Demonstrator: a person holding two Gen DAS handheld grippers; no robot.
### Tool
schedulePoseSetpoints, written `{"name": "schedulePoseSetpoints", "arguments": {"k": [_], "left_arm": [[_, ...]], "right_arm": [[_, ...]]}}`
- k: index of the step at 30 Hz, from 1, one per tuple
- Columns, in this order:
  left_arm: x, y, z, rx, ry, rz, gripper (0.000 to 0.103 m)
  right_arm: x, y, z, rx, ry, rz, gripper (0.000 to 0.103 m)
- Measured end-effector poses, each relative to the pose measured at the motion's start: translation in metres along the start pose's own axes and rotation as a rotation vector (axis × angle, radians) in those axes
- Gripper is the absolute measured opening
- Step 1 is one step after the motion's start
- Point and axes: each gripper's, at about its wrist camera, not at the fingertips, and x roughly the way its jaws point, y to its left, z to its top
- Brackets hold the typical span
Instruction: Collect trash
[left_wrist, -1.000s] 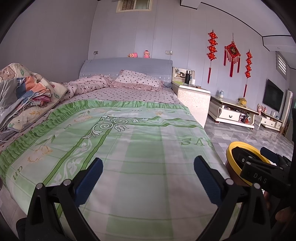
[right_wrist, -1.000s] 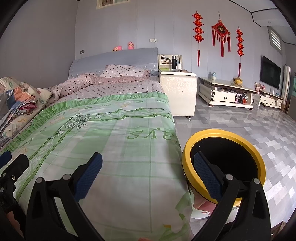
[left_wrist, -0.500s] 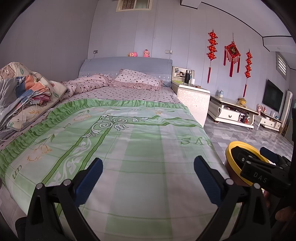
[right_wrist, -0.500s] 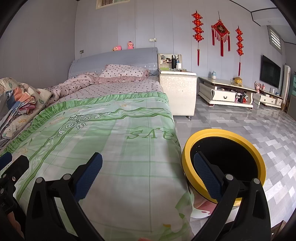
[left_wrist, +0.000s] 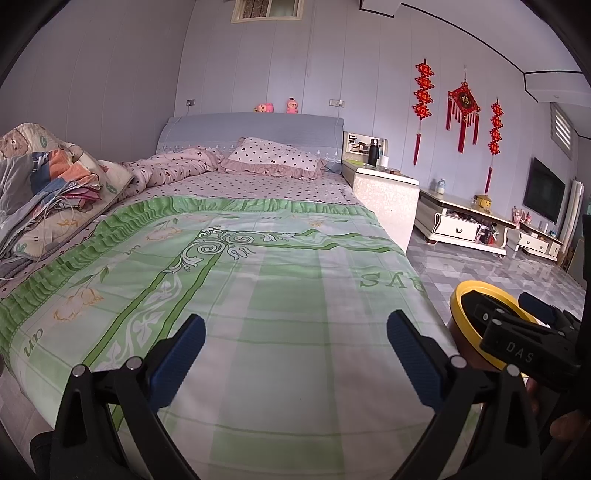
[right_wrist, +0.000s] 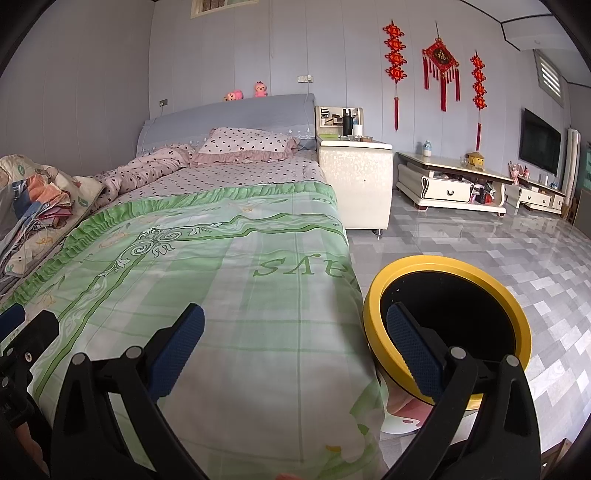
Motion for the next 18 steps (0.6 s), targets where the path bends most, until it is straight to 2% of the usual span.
{"name": "schedulePoseSetpoints", "arguments": {"k": [18], "left_arm": [[0.0044, 0.0065, -0.0023, -0.031, 0.025, 0.003, 0.095]], "right_arm": [[0.0005, -0.0007, 0.0006, 0.003, 0.004, 0.001, 0.095]]}}
